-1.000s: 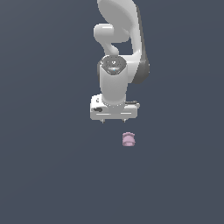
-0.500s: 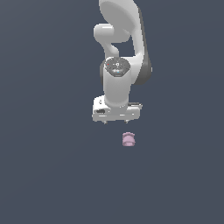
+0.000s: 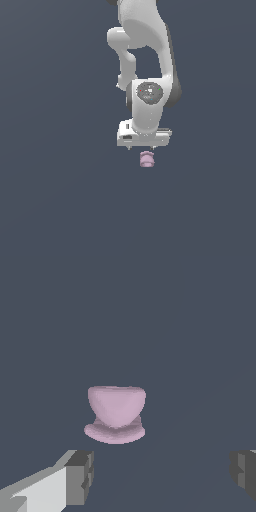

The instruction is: Pick up the object and move it to a goal position.

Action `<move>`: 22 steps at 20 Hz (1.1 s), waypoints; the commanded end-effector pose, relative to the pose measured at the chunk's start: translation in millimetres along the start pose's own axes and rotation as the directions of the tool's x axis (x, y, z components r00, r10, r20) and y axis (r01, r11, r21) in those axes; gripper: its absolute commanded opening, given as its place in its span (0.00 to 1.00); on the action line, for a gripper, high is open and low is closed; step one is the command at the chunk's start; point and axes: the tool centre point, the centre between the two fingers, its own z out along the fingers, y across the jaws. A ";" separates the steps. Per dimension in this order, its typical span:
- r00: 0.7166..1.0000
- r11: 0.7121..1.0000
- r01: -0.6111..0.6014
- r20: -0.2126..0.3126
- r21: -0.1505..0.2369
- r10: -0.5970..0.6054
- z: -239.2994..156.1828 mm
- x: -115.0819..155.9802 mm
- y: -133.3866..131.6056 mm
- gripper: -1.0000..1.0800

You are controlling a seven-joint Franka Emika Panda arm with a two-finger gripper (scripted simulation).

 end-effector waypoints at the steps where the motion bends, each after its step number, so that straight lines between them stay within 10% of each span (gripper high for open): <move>1: 1.000 1.000 -0.013 -0.004 -0.002 0.013 12.4 4.7 -13.0 0.96; 22: 0.999 0.999 -0.032 -0.011 -0.004 0.032 72.5 9.6 -32.8 0.96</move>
